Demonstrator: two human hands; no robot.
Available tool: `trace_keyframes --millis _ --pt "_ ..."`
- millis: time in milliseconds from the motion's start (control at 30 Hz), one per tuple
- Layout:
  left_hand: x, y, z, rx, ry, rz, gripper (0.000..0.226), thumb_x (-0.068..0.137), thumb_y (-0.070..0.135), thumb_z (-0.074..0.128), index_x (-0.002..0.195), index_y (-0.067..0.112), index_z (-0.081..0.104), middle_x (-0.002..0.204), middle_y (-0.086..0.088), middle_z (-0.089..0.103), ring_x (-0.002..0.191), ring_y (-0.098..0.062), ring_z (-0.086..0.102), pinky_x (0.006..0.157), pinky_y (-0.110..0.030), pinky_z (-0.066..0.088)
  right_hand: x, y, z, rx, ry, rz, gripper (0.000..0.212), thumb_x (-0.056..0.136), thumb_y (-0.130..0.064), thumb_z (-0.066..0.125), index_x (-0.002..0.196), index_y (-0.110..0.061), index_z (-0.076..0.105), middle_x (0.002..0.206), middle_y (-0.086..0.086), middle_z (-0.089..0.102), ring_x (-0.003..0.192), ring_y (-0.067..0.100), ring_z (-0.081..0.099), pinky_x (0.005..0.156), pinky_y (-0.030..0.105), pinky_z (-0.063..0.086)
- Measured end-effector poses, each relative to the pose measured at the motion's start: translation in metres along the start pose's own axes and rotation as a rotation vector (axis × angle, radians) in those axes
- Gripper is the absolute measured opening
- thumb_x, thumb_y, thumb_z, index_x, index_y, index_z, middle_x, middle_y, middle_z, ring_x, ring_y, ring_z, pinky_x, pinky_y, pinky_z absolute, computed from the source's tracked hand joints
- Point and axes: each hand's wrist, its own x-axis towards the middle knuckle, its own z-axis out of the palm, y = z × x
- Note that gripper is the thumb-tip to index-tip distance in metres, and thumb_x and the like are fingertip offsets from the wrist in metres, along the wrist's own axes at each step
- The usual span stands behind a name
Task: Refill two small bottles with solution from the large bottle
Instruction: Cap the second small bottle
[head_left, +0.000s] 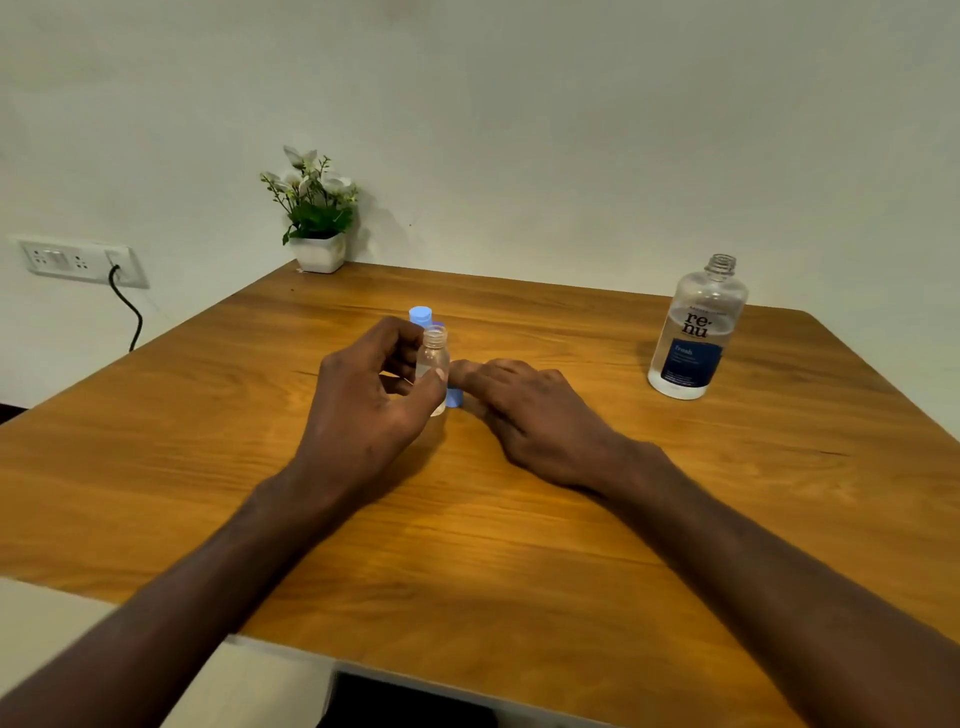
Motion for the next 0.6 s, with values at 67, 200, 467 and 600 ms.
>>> trace_keyframes --millis 67,200,467,600 --pt "0.001 0.0 0.001 0.009 -0.003 -0.014 0.022 0.093 0.014 0.073 0.114 0.014 0.067 0.101 0.006 0.073 0.092 -0.013 0.07 0.078 -0.036 0.06 0.001 0.001 0.0 0.025 0.027 0.009 0.044 0.107 -0.032 0.051 0.151 -0.035 0.045 0.153 -0.012 0.051 0.135 0.014 0.047 0.104 0.049 0.046" --pt "0.0 -0.001 0.002 0.016 -0.01 -0.034 0.024 0.093 0.017 0.073 0.115 0.015 0.066 0.103 0.005 0.072 0.094 -0.012 0.07 0.079 -0.038 0.061 0.001 0.001 0.0 0.144 0.083 0.033 0.035 0.099 -0.032 0.068 0.134 -0.03 0.059 0.133 -0.011 0.063 0.113 0.006 0.057 0.093 0.031 0.051" --pt "0.008 0.005 0.014 -0.053 -0.077 -0.002 0.024 0.094 0.023 0.072 0.117 0.018 0.066 0.103 0.009 0.073 0.096 -0.011 0.072 0.079 -0.033 0.062 -0.011 0.029 -0.016 0.236 0.296 0.24 0.029 0.096 -0.02 0.073 0.124 -0.028 0.07 0.113 -0.014 0.058 0.093 0.002 0.058 0.078 0.015 0.044" --pt "0.022 0.01 0.031 -0.096 -0.111 0.015 0.024 0.093 0.022 0.074 0.114 0.013 0.067 0.099 0.006 0.073 0.091 -0.011 0.072 0.076 -0.029 0.062 -0.017 0.044 -0.026 0.403 0.475 0.379 0.032 0.092 -0.004 0.075 0.116 -0.024 0.074 0.114 -0.012 0.065 0.098 0.001 0.064 0.08 0.01 0.05"
